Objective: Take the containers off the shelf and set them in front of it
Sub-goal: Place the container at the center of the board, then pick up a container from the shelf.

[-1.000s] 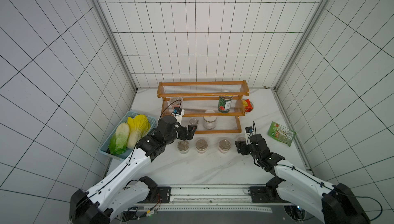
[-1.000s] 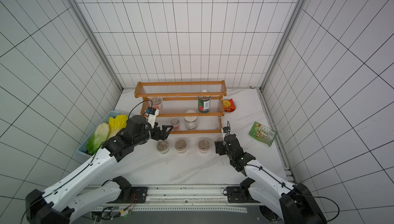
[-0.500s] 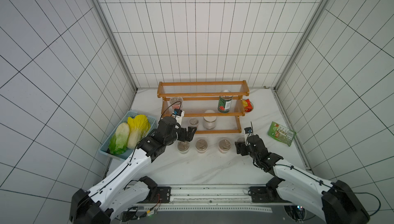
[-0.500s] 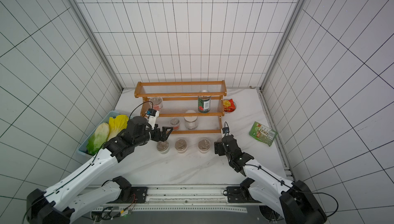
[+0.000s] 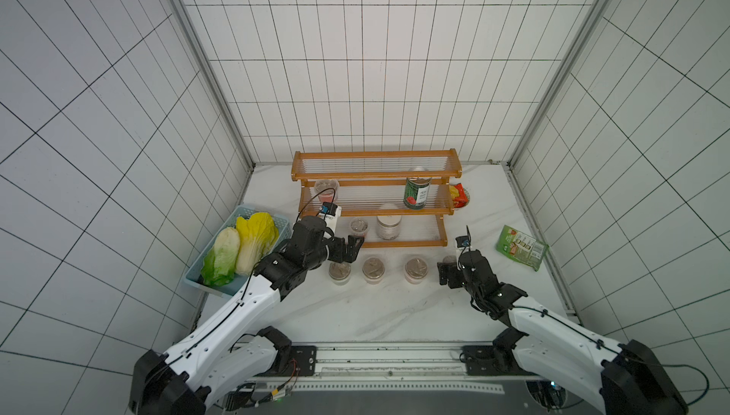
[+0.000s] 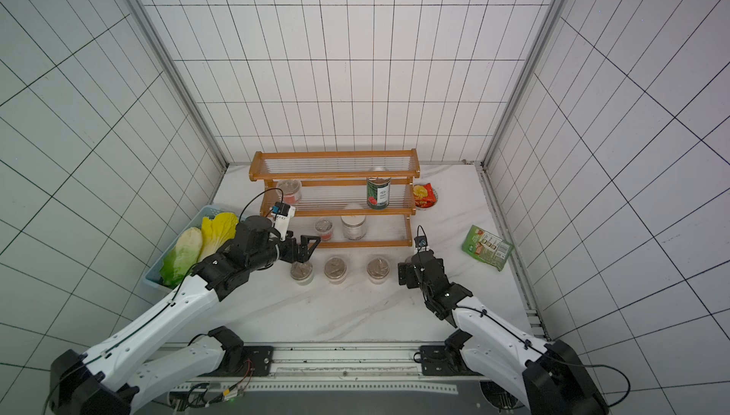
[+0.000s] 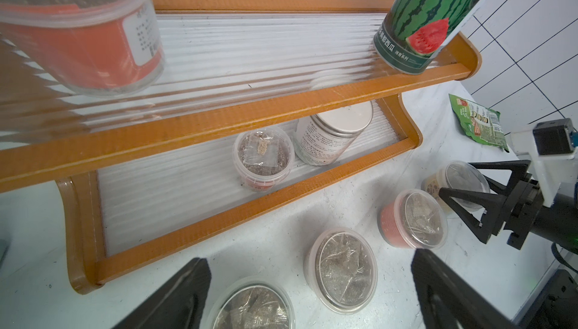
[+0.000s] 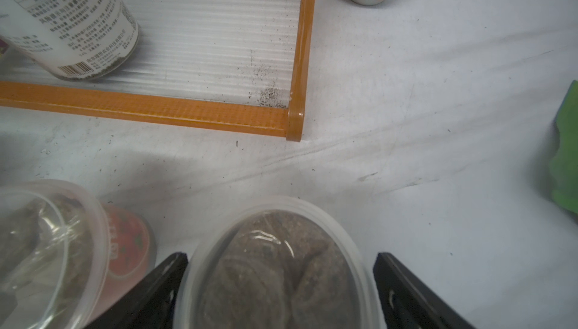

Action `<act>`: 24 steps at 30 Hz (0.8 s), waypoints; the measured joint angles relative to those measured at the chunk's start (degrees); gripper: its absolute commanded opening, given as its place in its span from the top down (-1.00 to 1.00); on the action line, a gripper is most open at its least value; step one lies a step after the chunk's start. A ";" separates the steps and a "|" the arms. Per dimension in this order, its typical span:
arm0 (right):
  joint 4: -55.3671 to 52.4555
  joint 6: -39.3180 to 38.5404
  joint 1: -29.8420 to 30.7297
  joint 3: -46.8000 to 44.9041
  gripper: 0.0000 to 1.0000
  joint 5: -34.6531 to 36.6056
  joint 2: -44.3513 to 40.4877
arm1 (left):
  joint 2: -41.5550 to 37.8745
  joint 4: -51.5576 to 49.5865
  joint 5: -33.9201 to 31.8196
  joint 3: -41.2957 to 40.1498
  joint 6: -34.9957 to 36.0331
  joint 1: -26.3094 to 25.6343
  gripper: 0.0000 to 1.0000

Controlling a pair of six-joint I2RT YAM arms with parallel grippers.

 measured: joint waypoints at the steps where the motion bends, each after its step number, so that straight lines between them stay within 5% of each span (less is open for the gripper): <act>1: -0.44 0.00 0.00 0.09 -0.97 0.04 -0.46 | 0.00 0.00 0.04 0.00 0.00 0.02 -0.97; 24: -16.52 0.04 0.00 13.55 -0.98 6.12 -13.16 | 0.52 -2.25 0.90 2.40 1.62 0.70 -0.97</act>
